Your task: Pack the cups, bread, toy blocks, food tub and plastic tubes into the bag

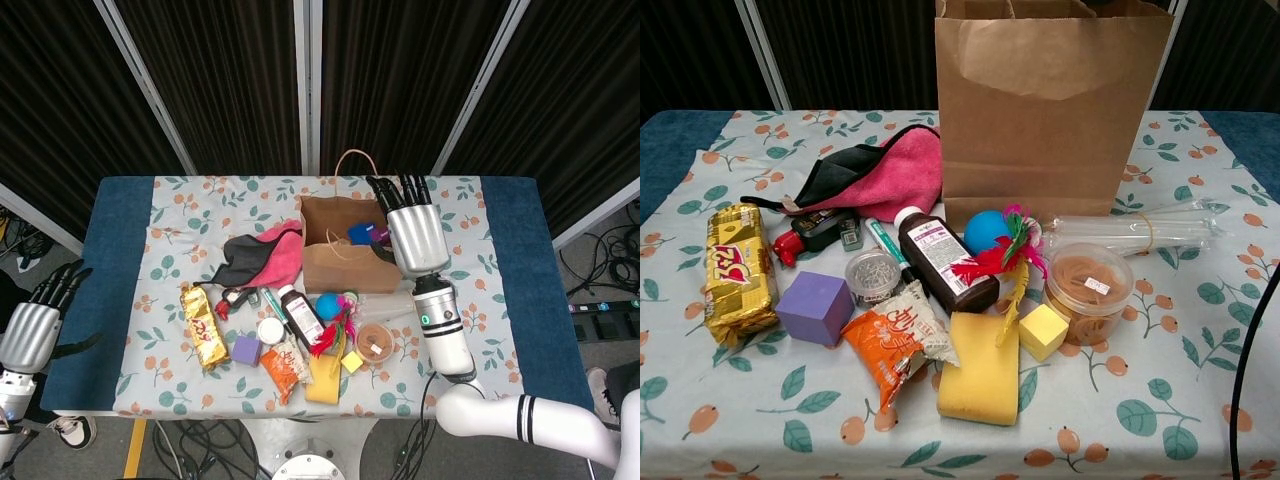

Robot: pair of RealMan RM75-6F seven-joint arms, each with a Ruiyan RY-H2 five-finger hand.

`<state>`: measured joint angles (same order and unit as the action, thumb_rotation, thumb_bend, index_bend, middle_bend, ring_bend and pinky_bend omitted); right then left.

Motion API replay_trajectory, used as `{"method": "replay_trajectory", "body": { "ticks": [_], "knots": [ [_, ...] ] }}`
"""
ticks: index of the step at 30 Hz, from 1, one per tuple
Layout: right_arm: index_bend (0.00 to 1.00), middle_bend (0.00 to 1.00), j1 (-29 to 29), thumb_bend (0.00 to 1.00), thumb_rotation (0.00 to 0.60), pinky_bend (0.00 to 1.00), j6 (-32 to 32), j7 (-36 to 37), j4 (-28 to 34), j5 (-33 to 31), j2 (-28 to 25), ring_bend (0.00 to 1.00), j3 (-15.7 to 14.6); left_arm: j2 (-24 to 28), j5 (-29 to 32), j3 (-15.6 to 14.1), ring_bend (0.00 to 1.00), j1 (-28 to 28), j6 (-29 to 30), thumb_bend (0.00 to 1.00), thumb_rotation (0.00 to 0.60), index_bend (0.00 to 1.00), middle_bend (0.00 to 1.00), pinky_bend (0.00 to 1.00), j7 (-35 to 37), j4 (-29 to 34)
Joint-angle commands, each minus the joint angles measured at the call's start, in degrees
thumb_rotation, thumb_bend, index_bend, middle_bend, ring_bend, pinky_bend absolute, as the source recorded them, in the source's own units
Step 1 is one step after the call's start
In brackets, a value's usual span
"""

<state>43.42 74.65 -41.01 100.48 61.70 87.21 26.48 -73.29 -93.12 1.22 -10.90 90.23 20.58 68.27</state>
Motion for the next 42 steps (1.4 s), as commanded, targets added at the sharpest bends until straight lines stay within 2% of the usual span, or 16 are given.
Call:
{"method": "replay_trajectory", "body": {
  "ticks": [1, 5, 8, 10, 13, 18, 22, 24, 28, 33, 38, 42],
  "knots": [
    [0.12, 0.19, -0.4, 0.0, 0.6, 0.0, 1.1, 1.0, 1.4, 0.7, -1.0, 0.04, 0.0, 0.1, -0.1, 0.1, 0.08, 0.0, 0.2, 0.03, 0.6, 0.13, 0.16, 0.2, -0.1, 0.2],
    [0.12, 0.2, -2.4, 0.0, 0.6, 0.0, 4.4, 3.4, 5.1, 5.4, -3.4, 0.04, -1.1, 0.4, -0.3, 0.0, 0.08, 0.0, 0.4, 0.03, 0.6, 0.13, 0.16, 0.2, -0.6, 0.7],
    [0.12, 0.21, -5.5, 0.0, 0.6, 0.0, 7.7, 3.8, 9.8, 8.9, -6.7, 0.05, -2.8, 0.4, -0.4, -0.1, 0.08, 0.0, 0.2, 0.03, 0.6, 0.13, 0.16, 0.2, -0.8, 1.1],
    [0.12, 0.22, -8.5, 0.0, 0.6, 0.0, 9.8, 3.1, 13.8, 10.7, -9.7, 0.06, -5.1, 0.3, -0.5, -0.2, 0.08, 0.0, 0.2, 0.03, 0.6, 0.13, 0.15, 0.2, -1.0, 1.2],
    [0.12, 0.24, -13.6, 0.0, 0.6, 0.0, 12.2, 4.7, 17.4, 15.0, -13.3, 0.08, -10.7, 0.0, -0.5, -0.2, 0.08, -0.1, 0.1, 0.03, 0.6, 0.13, 0.15, 0.2, -1.2, 1.5],
    [0.15, 0.26, -20.3, 0.0, 0.6, 0.0, 11.4, 12.7, 14.6, 19.6, -15.2, 0.11, -21.5, -0.3, -0.6, -0.1, 0.08, -0.2, 0.0, 0.03, 0.6, 0.13, 0.15, 0.2, -1.8, 1.8],
    [0.18, 0.27, -21.1, 0.0, 0.6, 0.0, 7.2, 15.0, 9.8, 19.9, -13.4, 0.12, -25.4, 0.0, -1.0, -0.2, 0.08, -0.4, 0.2, 0.03, 0.6, 0.13, 0.15, 0.2, -2.4, 2.3],
    [0.19, 0.27, -19.8, 0.0, 0.6, 0.0, 3.5, 16.1, 7.2, 19.6, -11.7, 0.12, -25.6, 0.2, -1.1, -0.2, 0.08, -0.2, 0.4, 0.03, 0.6, 0.13, 0.15, 0.2, -2.6, 2.7],
    [0.2, 0.26, -16.6, 0.0, 0.6, 0.0, -3.3, 16.2, 3.4, 15.9, -7.9, 0.12, -23.8, 0.4, -1.2, -0.5, 0.08, 0.2, 0.9, 0.03, 0.6, 0.13, 0.15, 0.2, -2.6, 3.0],
    [0.21, 0.24, -13.2, 0.0, 0.6, 0.0, -9.2, 10.5, 2.7, 10.9, -4.9, 0.12, -22.3, 0.5, -0.7, -0.7, 0.08, 0.8, 0.9, 0.03, 0.6, 0.13, 0.16, 0.2, -2.3, 2.8],
    [0.21, 0.23, -10.7, 0.0, 0.6, 0.0, -12.3, 5.6, 3.8, 5.5, -3.4, 0.12, -21.0, 0.2, -0.7, -0.6, 0.08, 0.8, 1.0, 0.03, 0.6, 0.13, 0.16, 0.2, -1.8, 2.2],
    [0.21, 0.23, -9.8, 0.0, 0.6, 0.0, -13.0, 2.7, 4.2, 2.7, -2.0, 0.12, -21.3, 0.1, -0.6, -0.5, 0.08, 0.8, 1.1, 0.03, 0.6, 0.13, 0.15, 0.2, -1.3, 1.9]
  ]
}}
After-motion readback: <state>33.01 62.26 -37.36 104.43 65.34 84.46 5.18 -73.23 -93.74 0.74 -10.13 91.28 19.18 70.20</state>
